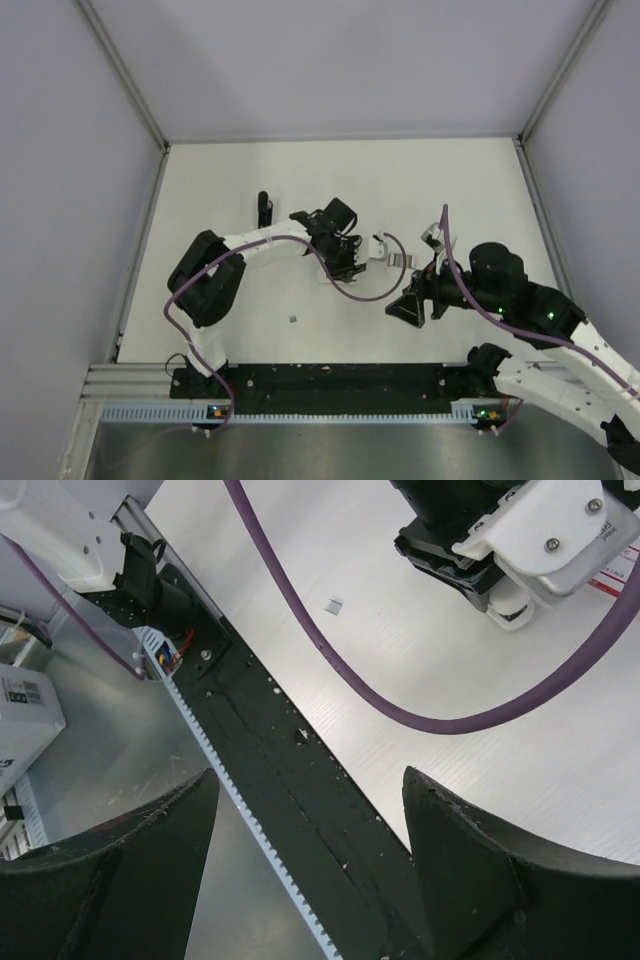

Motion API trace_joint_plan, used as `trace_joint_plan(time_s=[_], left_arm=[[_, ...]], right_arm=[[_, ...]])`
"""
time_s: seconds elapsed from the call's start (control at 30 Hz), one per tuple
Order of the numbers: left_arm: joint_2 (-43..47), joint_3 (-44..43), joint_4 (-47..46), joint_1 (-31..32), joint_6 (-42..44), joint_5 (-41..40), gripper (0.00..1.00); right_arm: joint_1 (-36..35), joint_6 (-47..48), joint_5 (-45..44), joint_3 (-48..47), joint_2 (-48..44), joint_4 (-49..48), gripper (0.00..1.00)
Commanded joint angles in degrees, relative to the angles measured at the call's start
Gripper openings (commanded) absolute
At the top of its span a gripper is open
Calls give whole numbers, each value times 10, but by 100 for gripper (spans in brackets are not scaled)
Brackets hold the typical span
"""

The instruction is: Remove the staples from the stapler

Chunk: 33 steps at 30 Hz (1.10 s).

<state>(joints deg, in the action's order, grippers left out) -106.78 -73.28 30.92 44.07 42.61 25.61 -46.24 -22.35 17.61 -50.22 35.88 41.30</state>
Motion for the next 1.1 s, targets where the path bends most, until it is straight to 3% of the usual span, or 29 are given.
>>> trace_joint_plan(time_s=[0.0,0.4,0.77,1.07], left_arm=[[11,-36,9,1,-42,8,0],[126,-59,27,1,-151,93,0],[197,-79,80,1,-270,224,0],[305,41,-63,1,-378,331,0]], right_arm=[[3,-6,-21,-15,-8,-19,74],[4,34,-26,-81,4,-1,74],[3,82,57,-147,29,31,73],[4,92,99,-132,65,2,68]])
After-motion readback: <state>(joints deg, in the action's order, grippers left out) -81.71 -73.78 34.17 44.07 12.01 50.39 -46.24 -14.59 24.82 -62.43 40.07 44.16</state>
